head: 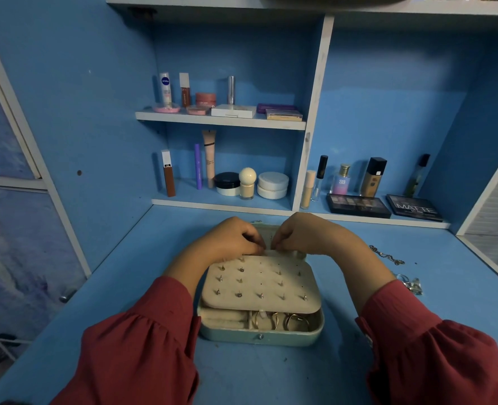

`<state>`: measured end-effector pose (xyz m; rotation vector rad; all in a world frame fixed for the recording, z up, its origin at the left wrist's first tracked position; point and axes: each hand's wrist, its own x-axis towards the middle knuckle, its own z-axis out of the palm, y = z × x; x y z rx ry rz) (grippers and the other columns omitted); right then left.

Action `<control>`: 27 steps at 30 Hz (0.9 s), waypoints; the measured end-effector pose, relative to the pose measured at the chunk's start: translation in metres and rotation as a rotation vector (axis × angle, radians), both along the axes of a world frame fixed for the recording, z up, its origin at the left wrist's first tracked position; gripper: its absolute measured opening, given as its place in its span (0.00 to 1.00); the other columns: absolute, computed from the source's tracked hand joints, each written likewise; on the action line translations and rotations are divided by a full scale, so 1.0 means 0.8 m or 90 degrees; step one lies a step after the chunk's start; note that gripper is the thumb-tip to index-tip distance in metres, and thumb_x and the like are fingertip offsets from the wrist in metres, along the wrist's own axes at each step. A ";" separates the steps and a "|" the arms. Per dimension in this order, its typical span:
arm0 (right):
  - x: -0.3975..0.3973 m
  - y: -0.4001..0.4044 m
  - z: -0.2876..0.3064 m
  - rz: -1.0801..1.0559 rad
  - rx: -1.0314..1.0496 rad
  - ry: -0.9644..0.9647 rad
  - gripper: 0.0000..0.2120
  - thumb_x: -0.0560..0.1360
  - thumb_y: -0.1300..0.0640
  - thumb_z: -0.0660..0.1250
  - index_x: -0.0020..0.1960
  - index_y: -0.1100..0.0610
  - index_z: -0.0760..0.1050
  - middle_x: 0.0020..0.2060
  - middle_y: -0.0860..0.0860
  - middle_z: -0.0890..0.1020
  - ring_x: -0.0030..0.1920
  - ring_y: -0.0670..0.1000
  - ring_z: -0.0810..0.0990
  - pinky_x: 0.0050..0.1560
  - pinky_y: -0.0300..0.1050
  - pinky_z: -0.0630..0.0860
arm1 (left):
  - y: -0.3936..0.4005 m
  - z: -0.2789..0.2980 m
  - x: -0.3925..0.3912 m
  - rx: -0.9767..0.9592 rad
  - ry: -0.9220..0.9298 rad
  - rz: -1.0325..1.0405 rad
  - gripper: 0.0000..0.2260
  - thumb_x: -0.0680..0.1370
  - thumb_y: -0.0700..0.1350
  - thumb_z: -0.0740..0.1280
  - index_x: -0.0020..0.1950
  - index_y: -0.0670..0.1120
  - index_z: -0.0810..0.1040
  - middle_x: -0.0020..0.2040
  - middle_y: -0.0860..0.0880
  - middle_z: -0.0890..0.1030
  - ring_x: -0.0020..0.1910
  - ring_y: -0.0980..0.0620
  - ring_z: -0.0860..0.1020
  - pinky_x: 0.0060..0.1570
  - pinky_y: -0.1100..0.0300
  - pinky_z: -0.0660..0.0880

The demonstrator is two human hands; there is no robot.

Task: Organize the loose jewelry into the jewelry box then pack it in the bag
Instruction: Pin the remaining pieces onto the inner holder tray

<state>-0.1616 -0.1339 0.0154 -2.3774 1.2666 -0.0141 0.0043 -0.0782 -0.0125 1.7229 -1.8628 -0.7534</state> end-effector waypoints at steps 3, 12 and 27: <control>0.002 0.002 -0.001 0.008 0.023 0.001 0.04 0.75 0.50 0.68 0.45 0.50 0.80 0.44 0.49 0.82 0.39 0.48 0.79 0.37 0.37 0.73 | -0.001 0.000 0.000 0.005 0.001 0.002 0.07 0.74 0.42 0.72 0.51 0.47 0.84 0.45 0.53 0.82 0.47 0.54 0.80 0.51 0.60 0.76; 0.005 0.001 -0.012 0.034 -0.005 -0.004 0.08 0.78 0.50 0.63 0.51 0.54 0.77 0.47 0.50 0.76 0.45 0.48 0.73 0.44 0.42 0.69 | 0.000 -0.001 0.000 -0.012 0.001 0.013 0.07 0.74 0.41 0.71 0.39 0.53 0.81 0.39 0.54 0.81 0.42 0.54 0.78 0.48 0.57 0.76; 0.001 -0.008 -0.009 -0.035 -0.110 0.044 0.17 0.76 0.63 0.62 0.47 0.44 0.84 0.51 0.45 0.81 0.51 0.49 0.77 0.58 0.47 0.76 | -0.001 -0.003 0.000 -0.012 -0.008 0.006 0.03 0.74 0.42 0.72 0.44 0.50 0.83 0.42 0.54 0.81 0.46 0.54 0.79 0.50 0.59 0.76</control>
